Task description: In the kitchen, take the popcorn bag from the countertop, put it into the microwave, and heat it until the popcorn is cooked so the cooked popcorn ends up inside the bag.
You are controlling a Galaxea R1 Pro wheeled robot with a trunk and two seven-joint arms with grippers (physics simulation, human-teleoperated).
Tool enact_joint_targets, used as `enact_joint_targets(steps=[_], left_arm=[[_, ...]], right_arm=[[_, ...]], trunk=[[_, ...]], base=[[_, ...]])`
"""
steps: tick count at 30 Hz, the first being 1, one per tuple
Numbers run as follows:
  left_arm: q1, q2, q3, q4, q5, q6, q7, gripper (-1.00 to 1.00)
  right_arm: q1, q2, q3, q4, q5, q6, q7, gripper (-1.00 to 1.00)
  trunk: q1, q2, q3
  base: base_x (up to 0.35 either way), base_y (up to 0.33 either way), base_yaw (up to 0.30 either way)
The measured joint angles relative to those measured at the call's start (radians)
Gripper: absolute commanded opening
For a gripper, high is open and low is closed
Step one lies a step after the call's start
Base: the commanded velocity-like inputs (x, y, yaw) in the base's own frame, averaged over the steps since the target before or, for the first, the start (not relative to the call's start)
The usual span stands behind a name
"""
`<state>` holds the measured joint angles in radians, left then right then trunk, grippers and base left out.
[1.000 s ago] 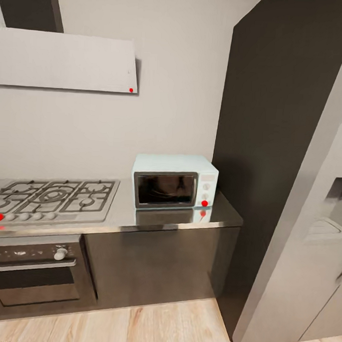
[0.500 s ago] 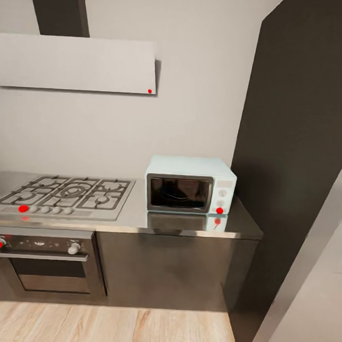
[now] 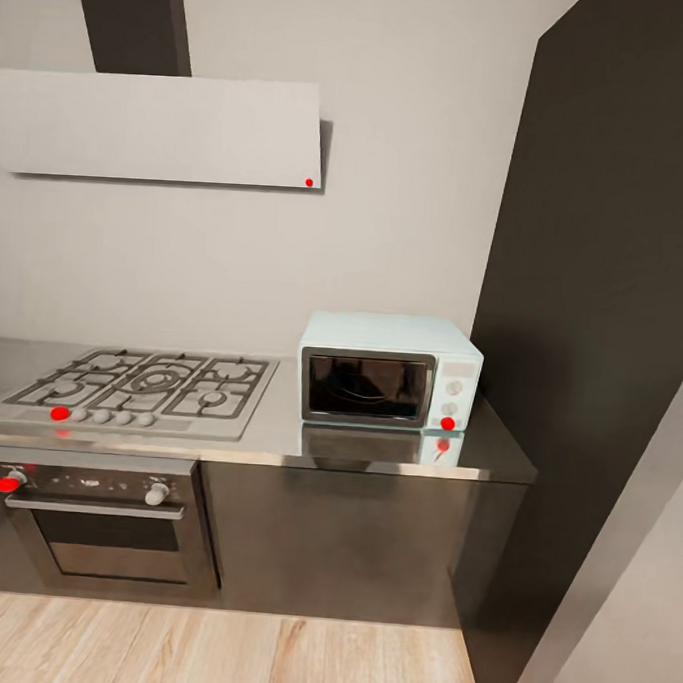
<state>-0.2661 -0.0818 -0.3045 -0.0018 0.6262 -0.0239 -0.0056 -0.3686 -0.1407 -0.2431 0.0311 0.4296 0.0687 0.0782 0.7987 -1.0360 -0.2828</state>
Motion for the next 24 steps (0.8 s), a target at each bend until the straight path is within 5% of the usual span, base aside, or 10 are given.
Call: enact_joint_targets(steps=[12,18,21,24], left_arm=[[0.000,0.003,-0.006,-0.004,-0.019,-0.001,0.001,1.00],[0.000,0.003,-0.006,-0.003,-0.009,-0.001,0.001,1.00],[0.000,0.003,-0.006,-0.002,-0.013,-0.001,0.001,1.00],[0.000,0.002,-0.006,-0.003,-0.016,-0.001,0.001,1.00]], right_arm=[[0.000,0.041,-0.008,-0.021,0.000,-0.001,0.007,1.00],[-0.001,0.157,-0.005,-0.441,-0.003,0.038,0.007,1.00],[-0.001,0.213,-0.003,-0.658,-0.003,0.144,0.010,1.00],[-0.001,0.239,-0.004,-0.835,-0.005,0.243,0.027,1.00]], trunk=[[0.000,0.000,0.000],[0.000,0.000,0.000],[0.000,0.000,0.000],[0.000,0.000,0.000]], base=[[0.000,0.000,0.000],[0.000,0.000,0.000],[0.000,0.000,0.000],[0.000,0.000,0.000]])
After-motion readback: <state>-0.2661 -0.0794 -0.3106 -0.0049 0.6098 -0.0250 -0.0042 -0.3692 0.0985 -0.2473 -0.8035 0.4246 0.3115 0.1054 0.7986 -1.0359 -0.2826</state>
